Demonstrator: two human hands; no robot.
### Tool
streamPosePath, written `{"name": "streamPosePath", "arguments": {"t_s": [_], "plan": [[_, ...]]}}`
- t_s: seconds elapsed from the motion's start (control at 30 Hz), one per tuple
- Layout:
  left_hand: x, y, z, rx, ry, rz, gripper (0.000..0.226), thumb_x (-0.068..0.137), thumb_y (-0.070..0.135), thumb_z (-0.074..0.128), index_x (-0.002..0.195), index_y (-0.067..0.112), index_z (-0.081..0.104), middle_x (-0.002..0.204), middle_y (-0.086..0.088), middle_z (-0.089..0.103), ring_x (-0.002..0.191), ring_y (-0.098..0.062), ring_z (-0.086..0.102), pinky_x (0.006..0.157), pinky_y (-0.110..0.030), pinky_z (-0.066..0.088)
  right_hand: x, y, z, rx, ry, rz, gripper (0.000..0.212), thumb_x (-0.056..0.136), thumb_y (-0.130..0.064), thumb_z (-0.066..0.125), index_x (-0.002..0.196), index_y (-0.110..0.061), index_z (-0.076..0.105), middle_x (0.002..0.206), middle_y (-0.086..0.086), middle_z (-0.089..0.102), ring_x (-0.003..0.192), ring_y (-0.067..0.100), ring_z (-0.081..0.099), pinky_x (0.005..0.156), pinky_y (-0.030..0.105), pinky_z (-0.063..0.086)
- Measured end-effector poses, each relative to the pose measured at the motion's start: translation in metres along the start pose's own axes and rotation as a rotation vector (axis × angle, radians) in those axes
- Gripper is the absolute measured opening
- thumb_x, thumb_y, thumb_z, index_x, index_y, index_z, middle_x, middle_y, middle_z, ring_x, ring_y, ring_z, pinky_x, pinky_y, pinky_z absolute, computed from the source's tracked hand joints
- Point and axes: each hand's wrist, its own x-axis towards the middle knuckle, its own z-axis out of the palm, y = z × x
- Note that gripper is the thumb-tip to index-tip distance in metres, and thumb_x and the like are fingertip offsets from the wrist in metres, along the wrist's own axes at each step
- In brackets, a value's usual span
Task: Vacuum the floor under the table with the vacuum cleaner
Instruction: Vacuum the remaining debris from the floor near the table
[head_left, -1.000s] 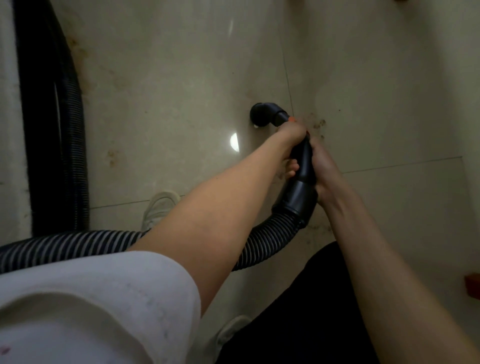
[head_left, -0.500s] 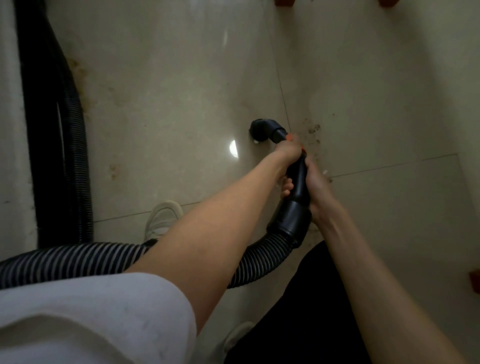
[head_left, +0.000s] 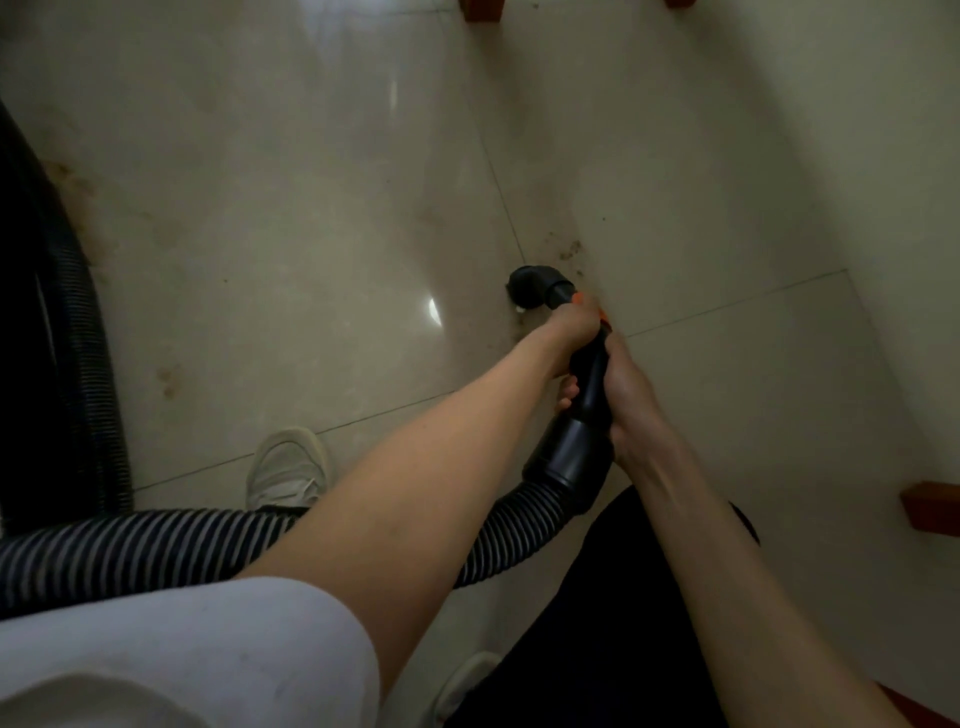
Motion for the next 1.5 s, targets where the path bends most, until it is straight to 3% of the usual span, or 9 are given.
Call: {"name": "streamPosePath", "arguments": {"t_s": [0.17,0.4,0.53,0.7,0.83,0.97,1.1,1.23,1.5], "plan": [[0.008,0.003,0.009,0.026,0.0,-0.018,0.041,0.102,0.032,0.023,0.112,0.002,0.048,0.097,-0.017,0.054,0.093,-0.025,0.05,0.081,-0.031,0.04,0.008,-0.006,-0.01,0.035,-0.011,0.004,0.05,0.101,-0.051,0.031,0.092,-0.007,0.055,0.055,0.006,0.043,0.029,0.009,0.041,0.032,0.014,0.035],[0.019,0.023,-0.013,0.027,0.07,0.046,0.051,0.102,0.034,0.026,0.131,-0.004,0.044,0.13,-0.021,0.052,0.107,-0.03,0.055,0.089,-0.033,0.044,0.021,-0.016,0.019,-0.052,-0.037,-0.033,0.052,0.101,-0.051,0.027,0.087,-0.008,0.054,0.06,0.007,0.052,0.029,0.009,0.04,0.032,0.014,0.034],[0.025,0.038,-0.022,0.024,0.06,0.04,0.038,0.102,0.032,0.025,0.11,0.002,0.047,0.107,-0.017,0.053,0.075,-0.025,0.053,0.06,-0.027,0.042,0.032,-0.028,0.028,-0.087,-0.056,-0.039,0.055,0.102,-0.05,0.026,0.084,-0.007,0.054,0.066,0.007,0.047,0.03,0.009,0.041,0.032,0.015,0.034],[0.035,0.044,-0.025,0.031,0.06,0.053,0.044,0.103,0.031,0.024,0.111,0.0,0.053,0.101,-0.017,0.056,0.086,-0.025,0.053,0.074,-0.029,0.044,0.044,-0.032,0.032,-0.06,-0.079,-0.028,0.055,0.101,-0.051,0.027,0.087,-0.006,0.056,0.064,0.006,0.043,0.03,0.009,0.041,0.032,0.014,0.034],[0.044,0.059,-0.037,-0.005,0.109,0.099,0.049,0.103,0.033,0.024,0.131,-0.003,0.042,0.125,-0.021,0.054,0.102,-0.028,0.055,0.091,-0.034,0.044,0.055,-0.042,0.047,-0.101,-0.096,-0.031,0.056,0.101,-0.052,0.028,0.084,-0.007,0.056,0.062,0.007,0.042,0.03,0.011,0.041,0.032,0.015,0.034],[0.048,0.07,-0.042,-0.017,0.104,0.121,0.046,0.103,0.031,0.025,0.129,-0.002,0.043,0.119,-0.02,0.056,0.105,-0.032,0.057,0.086,-0.033,0.046,0.058,-0.054,0.055,-0.107,-0.106,-0.026,0.055,0.101,-0.051,0.028,0.085,-0.006,0.056,0.059,0.006,0.041,0.031,0.011,0.041,0.033,0.015,0.035],[0.043,0.066,-0.03,-0.018,0.098,0.074,0.032,0.103,0.031,0.024,0.104,0.004,0.042,0.084,-0.012,0.05,0.067,-0.02,0.048,0.069,-0.029,0.042,0.053,-0.052,0.042,-0.088,-0.063,-0.026,0.054,0.1,-0.052,0.029,0.089,-0.006,0.054,0.052,0.004,0.045,0.031,0.01,0.042,0.033,0.015,0.036],[0.045,0.04,-0.011,0.028,0.052,0.05,0.051,0.102,0.032,0.023,0.123,-0.006,0.049,0.096,-0.015,0.051,0.077,-0.024,0.05,0.069,-0.027,0.039,0.045,-0.031,0.019,-0.095,0.013,-0.04,0.053,0.1,-0.052,0.031,0.081,-0.007,0.053,0.047,0.004,0.043,0.031,0.011,0.043,0.033,0.017,0.036],[0.034,0.026,0.011,0.092,0.047,0.054,0.051,0.103,0.032,0.021,0.126,-0.005,0.048,0.103,-0.017,0.055,0.086,-0.024,0.05,0.072,-0.027,0.039,0.029,-0.023,-0.002,0.009,0.028,-0.034,0.053,0.1,-0.051,0.033,0.08,-0.005,0.051,0.05,0.004,0.041,0.03,0.011,0.042,0.032,0.016,0.035]]}}
